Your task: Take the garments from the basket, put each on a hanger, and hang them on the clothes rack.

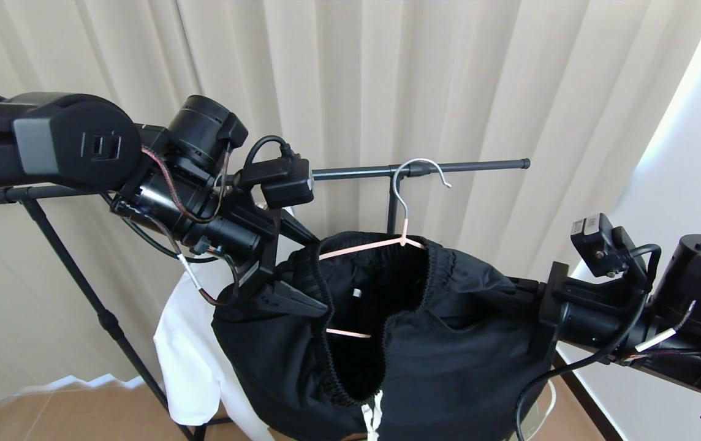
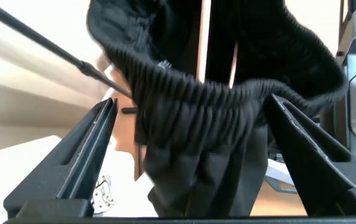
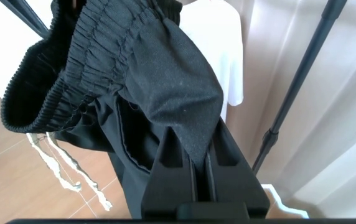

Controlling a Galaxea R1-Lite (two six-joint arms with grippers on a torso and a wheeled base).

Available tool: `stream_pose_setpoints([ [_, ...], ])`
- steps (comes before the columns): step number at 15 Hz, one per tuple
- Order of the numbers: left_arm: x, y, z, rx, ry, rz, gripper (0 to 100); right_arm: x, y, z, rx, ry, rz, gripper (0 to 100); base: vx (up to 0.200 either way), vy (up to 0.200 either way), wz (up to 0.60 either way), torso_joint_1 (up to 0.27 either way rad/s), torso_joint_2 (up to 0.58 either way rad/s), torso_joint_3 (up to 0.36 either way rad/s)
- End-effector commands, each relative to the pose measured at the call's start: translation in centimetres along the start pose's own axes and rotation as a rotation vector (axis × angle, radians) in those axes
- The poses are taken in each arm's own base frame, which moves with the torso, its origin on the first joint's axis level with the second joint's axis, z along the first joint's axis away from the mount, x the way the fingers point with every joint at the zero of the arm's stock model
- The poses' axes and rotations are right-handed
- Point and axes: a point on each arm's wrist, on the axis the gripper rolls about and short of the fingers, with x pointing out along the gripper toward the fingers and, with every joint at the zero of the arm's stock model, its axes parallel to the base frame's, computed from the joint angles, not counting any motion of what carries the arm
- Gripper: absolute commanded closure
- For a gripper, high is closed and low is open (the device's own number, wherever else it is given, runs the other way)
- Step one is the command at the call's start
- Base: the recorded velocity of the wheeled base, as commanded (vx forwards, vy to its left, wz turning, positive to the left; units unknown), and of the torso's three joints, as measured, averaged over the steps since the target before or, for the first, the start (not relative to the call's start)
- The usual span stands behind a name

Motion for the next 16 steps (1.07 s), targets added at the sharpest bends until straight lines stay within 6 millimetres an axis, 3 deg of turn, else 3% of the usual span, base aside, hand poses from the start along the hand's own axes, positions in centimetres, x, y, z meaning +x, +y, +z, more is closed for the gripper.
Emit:
stream_pose_setpoints([
  [1,0.3,0.0,0.1,0.001,0.001,-0.008,0,-0.2,0.3,0.4,-0.008,-0.014,0.011,100,0.000,0.000,0.00,0.000,0.00,0.000],
  [15,1.8,-0.3,0.0,-0.008,0.010,-0.046,0,-0.9,0.9,1.0,-0.022,-0.038,0.033,100,0.000,0.000,0.00,0.000,0.00,0.000],
  [16,1.7,-0.3,0.1,-0.016,0.009,-0.045,100,-0.9,1.0,1.0,-0.023,-0.039,0.037,100,0.000,0.000,0.00,0.000,0.00,0.000],
])
